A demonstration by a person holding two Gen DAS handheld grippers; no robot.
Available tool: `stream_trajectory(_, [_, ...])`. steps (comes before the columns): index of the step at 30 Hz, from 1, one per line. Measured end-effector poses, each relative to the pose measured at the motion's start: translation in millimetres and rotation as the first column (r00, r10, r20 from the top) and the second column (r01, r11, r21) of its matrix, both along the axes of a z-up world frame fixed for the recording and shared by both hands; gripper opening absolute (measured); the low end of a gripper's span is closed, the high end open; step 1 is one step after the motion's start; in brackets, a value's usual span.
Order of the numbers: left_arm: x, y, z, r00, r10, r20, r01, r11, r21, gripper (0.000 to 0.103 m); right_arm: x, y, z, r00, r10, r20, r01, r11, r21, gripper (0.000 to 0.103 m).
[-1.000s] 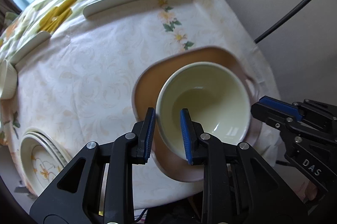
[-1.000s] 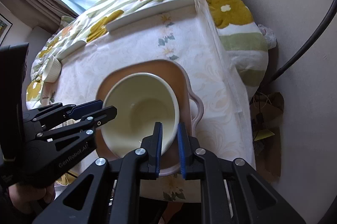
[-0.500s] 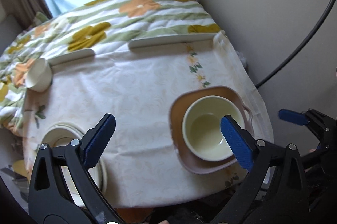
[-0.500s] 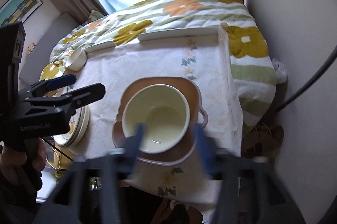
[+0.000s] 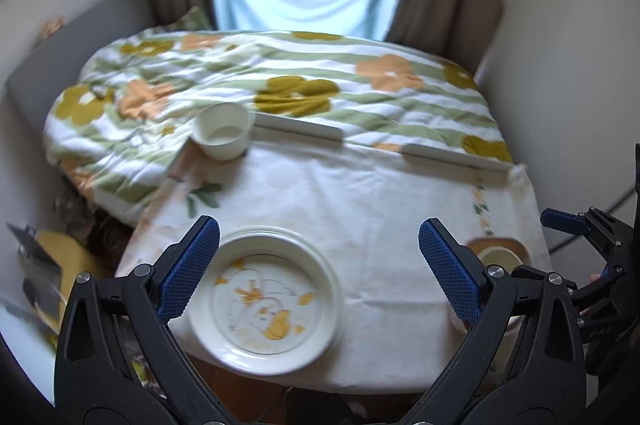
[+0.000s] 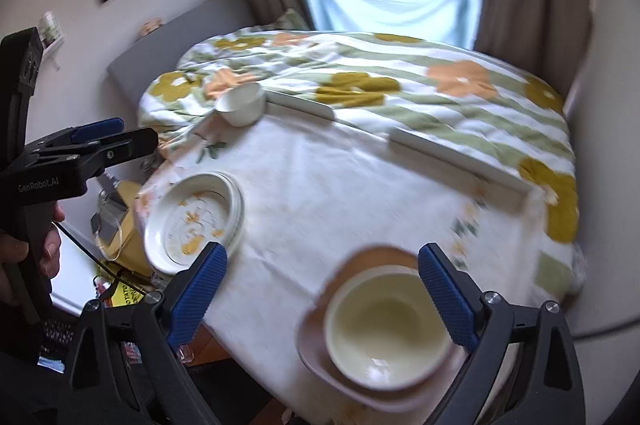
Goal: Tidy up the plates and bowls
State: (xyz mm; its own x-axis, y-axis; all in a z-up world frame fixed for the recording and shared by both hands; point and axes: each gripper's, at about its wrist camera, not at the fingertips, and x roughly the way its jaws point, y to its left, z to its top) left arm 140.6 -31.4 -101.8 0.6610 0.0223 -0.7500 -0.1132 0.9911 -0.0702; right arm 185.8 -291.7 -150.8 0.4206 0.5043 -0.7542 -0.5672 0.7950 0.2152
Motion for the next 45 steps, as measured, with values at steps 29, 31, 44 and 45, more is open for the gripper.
stream_trajectory(29, [232, 236, -183, 0.93, 0.22, -0.295, -0.317, 0.886, -0.338, 0.045, 260, 284, -128, 0.923, 0.01, -0.385, 0.026, 0.996, 0.087, 0.055])
stream_trajectory(31, [238, 239, -191, 0.929, 0.207, -0.307, -0.312, 0.884, -0.349, 0.038, 265, 289, -133, 0.916, 0.009, -0.401, 0.03, 0.995, 0.091, 0.051])
stream_trajectory(44, [251, 240, -205, 0.937, 0.178, -0.302, -0.277, 0.904, -0.326, 0.021, 271, 303, -149, 0.911, 0.019, -0.412, 0.017, 0.996, 0.084, 0.018])
stream_trajectory(45, [251, 240, -205, 0.937, 0.176, -0.301, -0.274, 0.906, -0.323, 0.021, 271, 303, -149, 0.911, 0.019, -0.411, 0.016, 0.996, 0.083, 0.018])
